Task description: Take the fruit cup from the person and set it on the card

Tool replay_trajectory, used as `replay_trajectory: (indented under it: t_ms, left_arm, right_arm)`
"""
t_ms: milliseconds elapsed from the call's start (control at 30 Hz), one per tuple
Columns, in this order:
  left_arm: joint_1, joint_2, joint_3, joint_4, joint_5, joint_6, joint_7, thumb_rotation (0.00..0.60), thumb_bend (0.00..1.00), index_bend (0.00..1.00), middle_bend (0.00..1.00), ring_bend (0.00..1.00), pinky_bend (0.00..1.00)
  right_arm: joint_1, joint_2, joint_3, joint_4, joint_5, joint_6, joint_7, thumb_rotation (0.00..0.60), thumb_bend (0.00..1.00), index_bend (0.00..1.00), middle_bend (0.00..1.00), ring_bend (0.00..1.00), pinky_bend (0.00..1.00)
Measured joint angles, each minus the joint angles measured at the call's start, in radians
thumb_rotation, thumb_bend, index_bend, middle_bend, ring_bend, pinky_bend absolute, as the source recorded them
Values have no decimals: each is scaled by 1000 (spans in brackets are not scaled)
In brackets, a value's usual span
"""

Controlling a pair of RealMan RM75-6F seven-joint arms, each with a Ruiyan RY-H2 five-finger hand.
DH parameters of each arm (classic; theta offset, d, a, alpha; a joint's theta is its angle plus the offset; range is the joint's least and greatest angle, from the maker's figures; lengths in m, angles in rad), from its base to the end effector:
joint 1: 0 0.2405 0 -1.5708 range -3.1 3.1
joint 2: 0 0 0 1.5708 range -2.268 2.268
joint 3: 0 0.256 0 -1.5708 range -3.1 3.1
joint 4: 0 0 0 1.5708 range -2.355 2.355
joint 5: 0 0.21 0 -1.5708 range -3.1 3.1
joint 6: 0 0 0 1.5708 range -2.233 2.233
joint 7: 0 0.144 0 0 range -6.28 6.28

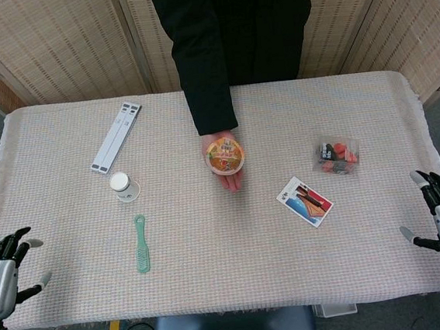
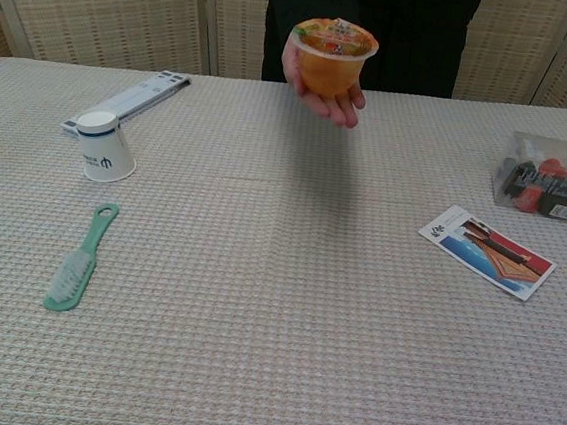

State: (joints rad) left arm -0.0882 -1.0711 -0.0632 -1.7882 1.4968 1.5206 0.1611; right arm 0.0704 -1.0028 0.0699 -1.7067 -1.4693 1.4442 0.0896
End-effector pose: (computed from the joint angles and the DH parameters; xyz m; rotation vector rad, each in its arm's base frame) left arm -0.2759 0.1817 0.1658 -1.3795 -0.8443 -0.9150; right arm -0.3070 -0.1797 0.1859 1.3386 -0.9900 0.9270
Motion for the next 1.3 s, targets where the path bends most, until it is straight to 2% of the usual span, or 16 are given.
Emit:
replay_trajectory:
  t_ms: [433, 667, 967, 1100, 1300]
  left_arm:
    - [0, -3, 1, 0, -3, -2, 2, 600, 220, 369, 195, 201, 239]
    - [4, -3, 5, 0, 1, 3, 0, 600, 220, 369, 195, 201, 239]
    - [18, 0, 14, -1, 4, 17, -3, 600, 220, 369, 195, 201, 239]
    - [27, 6, 17, 0, 4, 26, -7, 600, 220, 369, 196, 201, 240]
    - [39, 10, 22, 1, 5, 36, -15, 600, 220, 369, 195, 201, 239]
  right_arm:
    - [20, 8, 4, -12, -18, -11, 0, 600, 207, 0, 59, 0, 0]
    - [101, 17, 32, -44, -56, -75, -14, 600, 207, 0, 81, 0, 0]
    - [333, 31, 123, -108, -44, -331, -31, 600, 207, 0, 80, 0, 5]
    - [479, 13, 187, -112, 41, -488, -50, 600, 207, 0, 68, 0, 5]
    - [668, -54, 263, -76, 203, -643, -113, 600, 207, 0, 55, 0, 5]
